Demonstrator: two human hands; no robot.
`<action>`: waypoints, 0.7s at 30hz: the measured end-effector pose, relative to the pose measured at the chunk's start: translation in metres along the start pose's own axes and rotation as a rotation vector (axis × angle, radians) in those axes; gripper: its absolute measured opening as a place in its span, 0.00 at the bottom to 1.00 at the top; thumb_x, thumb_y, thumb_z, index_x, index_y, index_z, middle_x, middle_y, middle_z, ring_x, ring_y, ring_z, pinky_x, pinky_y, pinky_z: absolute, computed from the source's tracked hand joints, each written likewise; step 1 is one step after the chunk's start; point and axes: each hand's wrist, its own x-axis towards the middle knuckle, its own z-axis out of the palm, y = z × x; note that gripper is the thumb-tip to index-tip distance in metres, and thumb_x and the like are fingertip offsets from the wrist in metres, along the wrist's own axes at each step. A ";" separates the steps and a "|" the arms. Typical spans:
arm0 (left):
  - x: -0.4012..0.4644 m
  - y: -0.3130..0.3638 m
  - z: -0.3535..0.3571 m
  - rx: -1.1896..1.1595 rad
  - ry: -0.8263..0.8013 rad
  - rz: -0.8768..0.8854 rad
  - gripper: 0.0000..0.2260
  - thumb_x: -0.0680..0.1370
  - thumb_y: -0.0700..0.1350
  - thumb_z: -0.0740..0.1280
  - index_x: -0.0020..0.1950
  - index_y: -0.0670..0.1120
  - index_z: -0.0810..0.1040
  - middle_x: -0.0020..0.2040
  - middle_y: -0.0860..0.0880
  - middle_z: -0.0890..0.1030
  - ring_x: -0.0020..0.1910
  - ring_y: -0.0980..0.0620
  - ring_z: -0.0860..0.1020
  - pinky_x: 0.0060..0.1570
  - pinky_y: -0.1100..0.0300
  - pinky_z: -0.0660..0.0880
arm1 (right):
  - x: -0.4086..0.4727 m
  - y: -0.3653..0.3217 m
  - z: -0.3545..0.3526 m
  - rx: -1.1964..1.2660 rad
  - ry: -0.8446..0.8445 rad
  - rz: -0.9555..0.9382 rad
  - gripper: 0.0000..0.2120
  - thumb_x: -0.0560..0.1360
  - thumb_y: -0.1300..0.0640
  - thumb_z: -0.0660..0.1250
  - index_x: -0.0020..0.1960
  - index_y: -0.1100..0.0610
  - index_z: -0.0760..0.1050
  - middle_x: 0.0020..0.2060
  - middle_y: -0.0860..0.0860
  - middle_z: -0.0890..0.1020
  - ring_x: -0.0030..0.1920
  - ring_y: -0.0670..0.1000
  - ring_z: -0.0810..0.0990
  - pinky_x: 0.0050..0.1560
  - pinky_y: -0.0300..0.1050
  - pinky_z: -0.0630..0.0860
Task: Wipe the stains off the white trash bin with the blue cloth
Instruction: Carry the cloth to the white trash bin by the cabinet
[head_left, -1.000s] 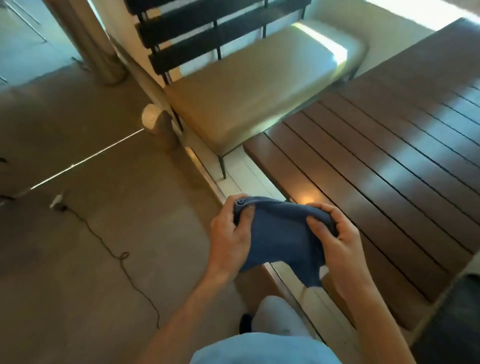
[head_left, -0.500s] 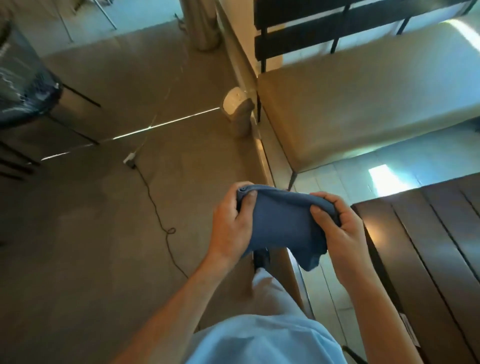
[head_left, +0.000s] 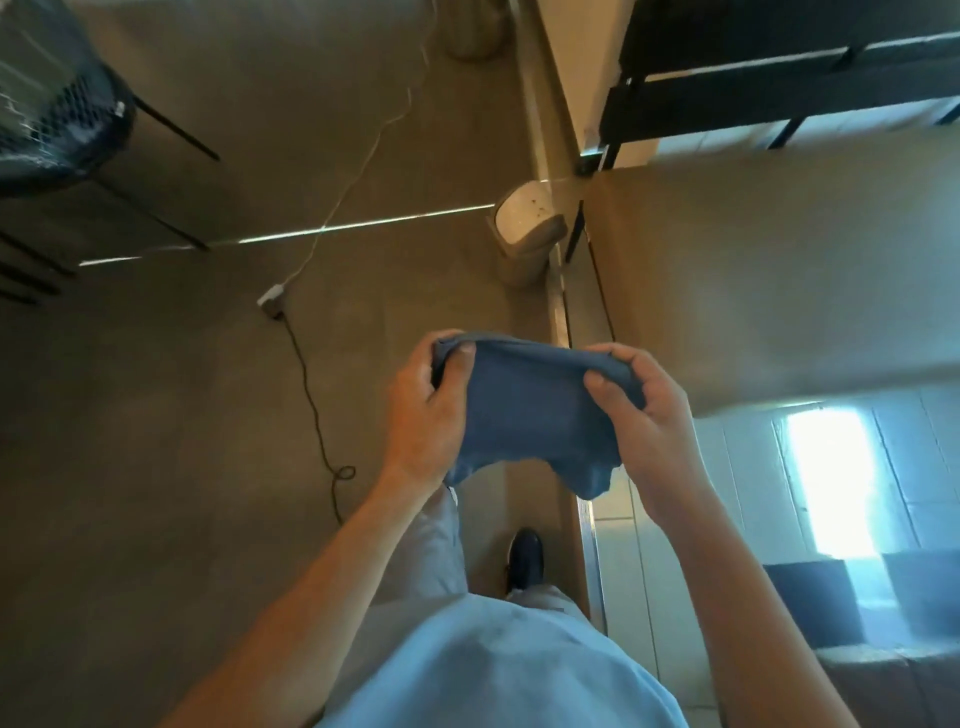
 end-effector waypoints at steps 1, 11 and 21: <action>0.016 -0.001 -0.004 0.004 0.008 0.002 0.06 0.85 0.45 0.63 0.54 0.53 0.80 0.46 0.59 0.82 0.48 0.62 0.79 0.48 0.70 0.73 | 0.014 -0.003 0.008 -0.010 0.000 0.005 0.11 0.81 0.62 0.64 0.56 0.47 0.77 0.46 0.34 0.82 0.54 0.38 0.80 0.53 0.34 0.78; 0.211 0.014 -0.050 0.018 -0.119 -0.015 0.05 0.84 0.47 0.64 0.54 0.55 0.80 0.48 0.59 0.82 0.51 0.59 0.80 0.49 0.66 0.76 | 0.163 -0.050 0.103 0.007 0.105 0.129 0.11 0.81 0.61 0.64 0.56 0.45 0.77 0.48 0.37 0.82 0.54 0.40 0.80 0.61 0.52 0.78; 0.376 0.041 -0.061 0.029 -0.219 0.023 0.06 0.84 0.46 0.64 0.53 0.54 0.80 0.46 0.60 0.82 0.48 0.62 0.80 0.47 0.70 0.74 | 0.298 -0.087 0.159 0.073 0.169 0.135 0.13 0.82 0.61 0.63 0.55 0.42 0.76 0.48 0.37 0.82 0.54 0.40 0.79 0.59 0.50 0.78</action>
